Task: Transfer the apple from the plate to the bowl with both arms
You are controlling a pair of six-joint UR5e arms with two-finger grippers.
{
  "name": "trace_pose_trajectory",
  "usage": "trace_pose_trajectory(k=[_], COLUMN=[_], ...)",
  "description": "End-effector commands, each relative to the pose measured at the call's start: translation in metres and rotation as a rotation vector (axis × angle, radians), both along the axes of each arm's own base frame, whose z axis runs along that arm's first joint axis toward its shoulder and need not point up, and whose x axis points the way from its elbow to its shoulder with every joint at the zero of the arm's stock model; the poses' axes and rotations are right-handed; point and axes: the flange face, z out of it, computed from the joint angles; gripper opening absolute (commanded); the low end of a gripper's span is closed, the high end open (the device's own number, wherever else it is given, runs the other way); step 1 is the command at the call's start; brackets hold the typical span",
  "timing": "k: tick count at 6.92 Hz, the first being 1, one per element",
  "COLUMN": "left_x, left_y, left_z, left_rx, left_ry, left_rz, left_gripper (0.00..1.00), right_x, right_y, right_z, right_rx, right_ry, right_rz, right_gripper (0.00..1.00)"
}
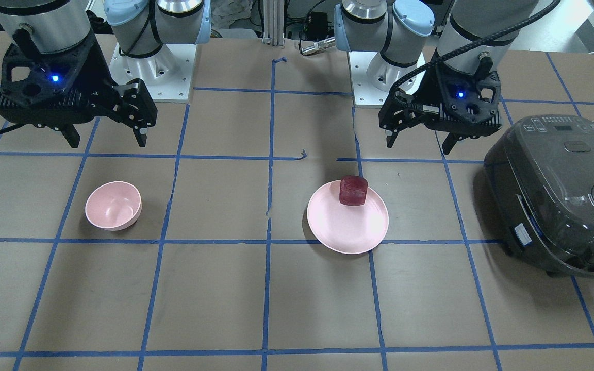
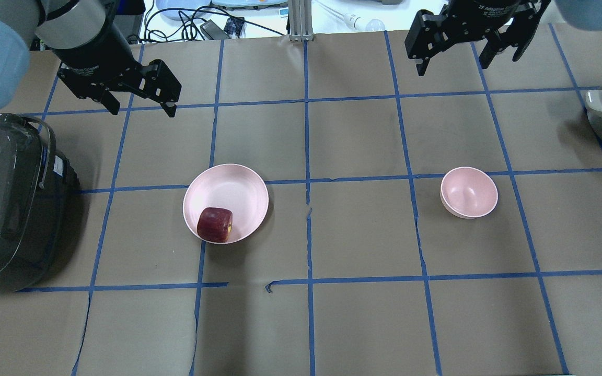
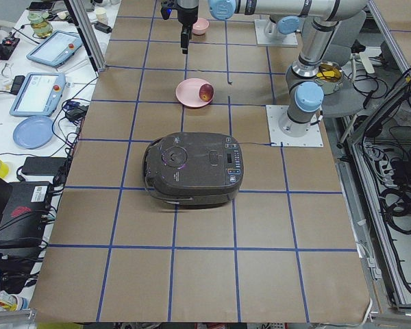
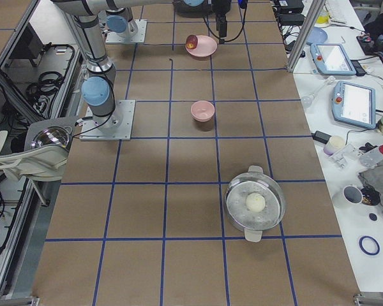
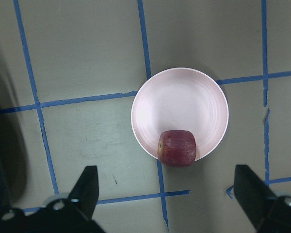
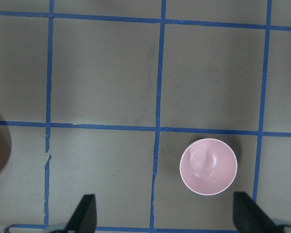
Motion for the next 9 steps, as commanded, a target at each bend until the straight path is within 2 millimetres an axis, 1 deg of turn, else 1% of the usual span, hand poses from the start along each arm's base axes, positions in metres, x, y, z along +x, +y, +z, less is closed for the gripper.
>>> trace_pose_trajectory(k=[1,5,6,7,9], left_x=[-0.0001,-0.0010,-0.0042,-0.0043,-0.0043], left_y=[0.0006,0.0025,0.0064,0.0047,0.0039], left_z=[-0.0005,0.0037,-0.0016,-0.0050,-0.0048], left_rx=[0.003,-0.008,0.003,0.006,0.004], left_ry=[0.001,0.002,-0.004,-0.004,-0.004], left_rz=[0.000,0.000,-0.007,-0.007,-0.007], left_gripper=[1.00,1.00,1.00,1.00,1.00], right_x=[0.0001,0.0001,0.0001,-0.0001,0.0001], right_y=[0.0003,-0.0003,-0.0003,-0.0003,-0.0002], right_z=[0.0003,-0.0006,-0.0006,-0.0006,-0.0013], right_rx=[0.000,0.002,0.002,0.002,0.003], right_ry=[0.000,0.000,0.000,0.002,0.000], right_rz=[0.000,0.000,0.000,0.000,0.000], right_gripper=[1.00,1.00,1.00,1.00,1.00])
